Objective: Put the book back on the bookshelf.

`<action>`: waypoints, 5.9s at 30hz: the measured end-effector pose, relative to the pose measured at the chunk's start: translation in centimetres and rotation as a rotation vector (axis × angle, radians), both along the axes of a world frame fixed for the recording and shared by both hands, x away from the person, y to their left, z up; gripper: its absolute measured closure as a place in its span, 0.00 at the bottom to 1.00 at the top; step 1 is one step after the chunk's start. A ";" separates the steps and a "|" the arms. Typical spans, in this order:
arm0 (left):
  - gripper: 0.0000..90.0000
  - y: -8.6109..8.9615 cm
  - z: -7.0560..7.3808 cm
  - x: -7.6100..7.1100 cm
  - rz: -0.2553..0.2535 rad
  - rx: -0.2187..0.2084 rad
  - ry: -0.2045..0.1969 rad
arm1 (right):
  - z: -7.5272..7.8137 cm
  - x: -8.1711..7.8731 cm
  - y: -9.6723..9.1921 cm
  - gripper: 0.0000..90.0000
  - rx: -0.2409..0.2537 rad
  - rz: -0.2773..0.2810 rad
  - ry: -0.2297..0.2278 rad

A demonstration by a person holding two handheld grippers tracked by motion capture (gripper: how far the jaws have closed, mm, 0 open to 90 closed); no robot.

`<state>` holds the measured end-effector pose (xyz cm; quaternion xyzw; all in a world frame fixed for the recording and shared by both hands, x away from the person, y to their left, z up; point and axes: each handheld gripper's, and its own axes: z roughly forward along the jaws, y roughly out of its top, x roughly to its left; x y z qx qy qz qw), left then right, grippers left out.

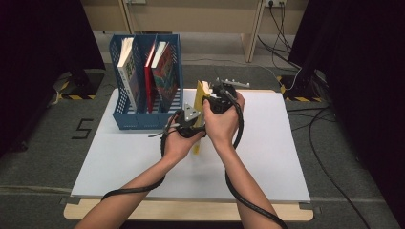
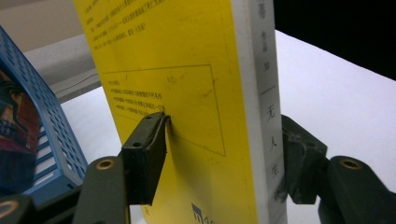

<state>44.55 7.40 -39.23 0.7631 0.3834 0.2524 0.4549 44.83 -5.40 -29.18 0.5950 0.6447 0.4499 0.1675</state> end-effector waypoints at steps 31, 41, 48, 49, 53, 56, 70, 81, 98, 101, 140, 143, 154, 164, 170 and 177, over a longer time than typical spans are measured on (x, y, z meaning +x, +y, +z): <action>0.84 4.4 -0.7 -2.1 0.075 -0.041 -0.040 | 0.7 -1.5 1.8 0.77 0.013 0.102 -0.013; 0.84 7.4 -1.4 -2.9 0.069 -0.069 -0.045 | -0.4 -1.7 -0.9 0.71 0.005 0.065 -0.019; 0.83 9.4 -2.6 -4.0 0.066 -0.066 -0.031 | -2.8 -1.4 -3.0 0.69 -0.029 0.035 0.032; 0.83 9.6 -2.8 -4.2 0.066 -0.064 -0.032 | -3.2 -1.3 -3.2 0.69 -0.033 0.034 0.038; 0.83 10.2 -3.4 -4.7 0.069 -0.064 -0.025 | -4.6 -1.3 -4.1 0.69 -0.040 0.021 0.074; 0.83 10.7 -3.8 -5.1 0.073 -0.070 -0.023 | -5.5 -1.4 -4.7 0.68 -0.044 0.009 0.089; 0.82 11.3 -4.9 -5.7 0.073 -0.094 -0.042 | -9.2 -2.1 -7.6 0.68 -0.046 -0.044 0.154; 0.76 11.1 -3.2 -5.3 0.070 -0.153 -0.122 | -12.7 -3.0 -9.8 0.66 -0.010 -0.075 0.220; 0.80 10.9 -2.5 -4.7 0.070 -0.151 -0.152 | -14.9 -4.4 -12.6 0.65 0.012 -0.095 0.226; 0.82 11.0 -2.5 -4.6 0.062 -0.155 -0.147 | -15.3 -4.8 -13.2 0.65 0.022 -0.104 0.217; 0.84 11.0 0.5 -4.2 0.054 -0.178 -0.138 | -16.2 -6.4 -15.0 0.65 0.063 -0.146 0.194; 0.84 11.0 0.8 -4.2 0.053 -0.183 -0.138 | -16.2 -6.4 -14.9 0.65 0.063 -0.143 0.194; 0.84 11.0 2.0 -4.0 0.054 -0.194 -0.151 | -16.4 -6.4 -14.9 0.64 0.055 -0.141 0.188; 0.84 11.0 2.9 -3.8 0.056 -0.209 -0.159 | -16.4 -6.5 -14.9 0.64 0.055 -0.142 0.189; 0.84 11.0 3.5 -3.6 0.059 -0.216 -0.165 | -16.5 -6.5 -14.8 0.63 0.057 -0.145 0.194; 0.84 11.1 4.1 -3.4 0.062 -0.219 -0.179 | -16.4 -6.5 -14.8 0.63 0.057 -0.144 0.194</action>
